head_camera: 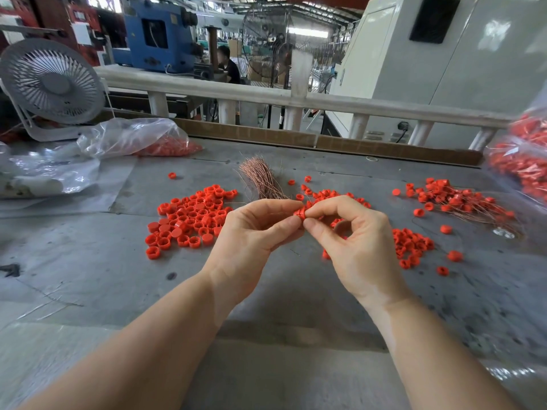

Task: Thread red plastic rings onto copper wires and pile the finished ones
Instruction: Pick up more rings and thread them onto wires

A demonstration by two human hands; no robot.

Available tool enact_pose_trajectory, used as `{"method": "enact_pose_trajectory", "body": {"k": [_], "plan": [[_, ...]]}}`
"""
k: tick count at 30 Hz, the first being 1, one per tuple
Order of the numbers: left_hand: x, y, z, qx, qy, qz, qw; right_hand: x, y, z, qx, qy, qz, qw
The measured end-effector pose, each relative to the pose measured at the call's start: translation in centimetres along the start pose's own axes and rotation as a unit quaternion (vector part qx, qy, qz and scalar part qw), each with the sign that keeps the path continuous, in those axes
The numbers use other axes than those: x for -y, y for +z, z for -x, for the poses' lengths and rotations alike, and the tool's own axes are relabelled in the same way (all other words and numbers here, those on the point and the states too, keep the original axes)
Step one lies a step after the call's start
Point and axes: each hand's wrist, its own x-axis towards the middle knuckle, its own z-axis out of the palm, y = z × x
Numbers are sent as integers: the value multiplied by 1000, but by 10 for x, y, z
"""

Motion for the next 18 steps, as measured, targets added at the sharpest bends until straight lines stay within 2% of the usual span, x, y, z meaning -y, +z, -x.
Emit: {"method": "enact_pose_trajectory", "body": {"k": [8, 18], "plan": [[1, -1, 0, -9, 6, -14, 1000, 0, 0, 0, -5, 0, 2, 1000], [0, -1, -1, -3, -22, 19, 1000, 2, 1, 0, 3, -12, 3, 1000]]}}
